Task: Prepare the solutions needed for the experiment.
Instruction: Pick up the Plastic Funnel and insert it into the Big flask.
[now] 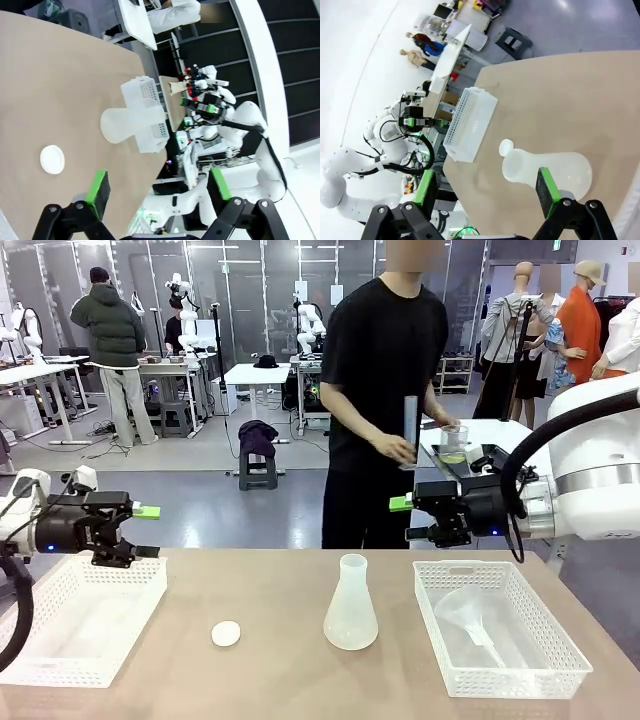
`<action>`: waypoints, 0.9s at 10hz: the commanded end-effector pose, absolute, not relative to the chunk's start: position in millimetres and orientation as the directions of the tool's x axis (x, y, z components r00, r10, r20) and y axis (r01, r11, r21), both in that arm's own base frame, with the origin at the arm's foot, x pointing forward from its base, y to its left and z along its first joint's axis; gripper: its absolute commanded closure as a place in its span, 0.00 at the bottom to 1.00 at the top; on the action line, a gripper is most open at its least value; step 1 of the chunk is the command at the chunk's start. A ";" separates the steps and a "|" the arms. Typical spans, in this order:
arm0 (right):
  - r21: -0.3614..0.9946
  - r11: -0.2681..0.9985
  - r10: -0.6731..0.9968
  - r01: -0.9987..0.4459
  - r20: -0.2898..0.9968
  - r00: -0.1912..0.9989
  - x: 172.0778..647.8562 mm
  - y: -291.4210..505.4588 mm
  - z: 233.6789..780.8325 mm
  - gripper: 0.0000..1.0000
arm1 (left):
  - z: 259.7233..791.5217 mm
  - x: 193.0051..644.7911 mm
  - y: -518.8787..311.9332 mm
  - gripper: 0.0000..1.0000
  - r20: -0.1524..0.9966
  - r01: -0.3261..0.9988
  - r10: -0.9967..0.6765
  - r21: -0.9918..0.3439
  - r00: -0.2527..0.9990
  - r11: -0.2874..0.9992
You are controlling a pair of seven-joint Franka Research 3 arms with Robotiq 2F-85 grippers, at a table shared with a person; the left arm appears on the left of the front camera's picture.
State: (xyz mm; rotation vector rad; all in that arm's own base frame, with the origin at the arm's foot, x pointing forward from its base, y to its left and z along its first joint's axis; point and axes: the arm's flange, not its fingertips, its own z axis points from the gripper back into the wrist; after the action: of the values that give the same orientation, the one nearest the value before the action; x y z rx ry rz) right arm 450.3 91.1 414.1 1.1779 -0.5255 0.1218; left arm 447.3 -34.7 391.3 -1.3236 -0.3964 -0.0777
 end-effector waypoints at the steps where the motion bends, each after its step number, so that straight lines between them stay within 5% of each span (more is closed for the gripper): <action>1: 0.840 0.376 -0.189 -0.390 0.482 0.856 460.8 82.7 417.2 0.00 | 394.7 452.5 -24.3 0.00 0.285 0.260 0.177 -0.954 0.942 0.153; 9: 0.960 0.148 -0.311 -0.236 0.272 0.911 472.9 63.6 404.2 0.00 | 384.7 448.9 -5.8 0.00 0.264 0.263 0.171 -0.964 0.949 0.026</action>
State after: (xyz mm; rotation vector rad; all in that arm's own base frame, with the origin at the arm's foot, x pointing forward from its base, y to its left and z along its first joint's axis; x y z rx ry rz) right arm 467.0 62.1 400.7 1.4127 -0.4765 0.0032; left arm 441.2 -4.3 382.5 -1.5281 -0.3384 -0.0532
